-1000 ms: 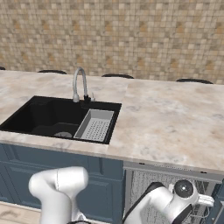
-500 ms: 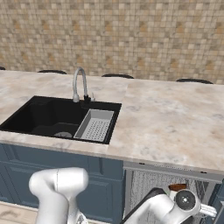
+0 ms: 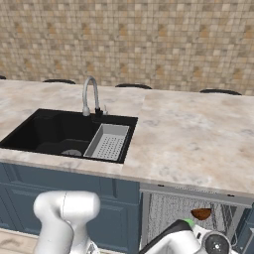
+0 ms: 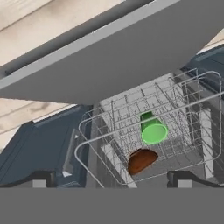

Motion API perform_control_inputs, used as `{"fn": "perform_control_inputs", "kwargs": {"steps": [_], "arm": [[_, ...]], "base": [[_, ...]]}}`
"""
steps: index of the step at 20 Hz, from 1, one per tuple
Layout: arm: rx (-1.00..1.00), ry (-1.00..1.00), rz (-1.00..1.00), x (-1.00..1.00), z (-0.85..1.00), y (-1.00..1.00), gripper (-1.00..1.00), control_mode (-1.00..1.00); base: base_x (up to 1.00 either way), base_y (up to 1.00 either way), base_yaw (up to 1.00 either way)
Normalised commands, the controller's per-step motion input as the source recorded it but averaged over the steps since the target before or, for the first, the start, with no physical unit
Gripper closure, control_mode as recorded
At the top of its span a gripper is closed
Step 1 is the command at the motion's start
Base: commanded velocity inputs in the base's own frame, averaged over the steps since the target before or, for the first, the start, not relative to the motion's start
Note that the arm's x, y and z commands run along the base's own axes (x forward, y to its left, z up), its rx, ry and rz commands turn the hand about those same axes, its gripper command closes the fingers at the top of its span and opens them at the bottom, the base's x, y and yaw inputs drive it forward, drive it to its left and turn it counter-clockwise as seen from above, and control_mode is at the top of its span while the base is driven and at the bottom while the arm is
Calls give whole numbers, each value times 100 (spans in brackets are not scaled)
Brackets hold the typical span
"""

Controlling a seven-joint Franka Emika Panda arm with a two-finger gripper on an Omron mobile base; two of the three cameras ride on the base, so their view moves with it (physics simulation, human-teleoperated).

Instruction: Pick up the cup and bowl from the counter, place them in the dishwasher, and close the dishwasher door.

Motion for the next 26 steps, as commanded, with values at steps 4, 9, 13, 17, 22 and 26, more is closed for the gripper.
{"fn": "perform_control_inputs", "kwargs": {"steps": [4, 9, 13, 17, 22, 26], "arm": [[27, -8, 0, -69, 0, 0, -100, -100], [26, -9, 0, -74, 0, 0, -100, -100], [23, -10, 0, -64, 0, 0, -100, -100], [8, -8, 0, -30, -8, 0, -100, -100], [0, -7, -2, -27, -26, 10, -100, -100], [0, -5, -3, -24, -42, 14, -100, -100]], "base": [[0, 0, 0], [0, 0, 0], [0, 0, 0], [0, 0, 0], [0, 0, 0], [0, 0, 0]]}}
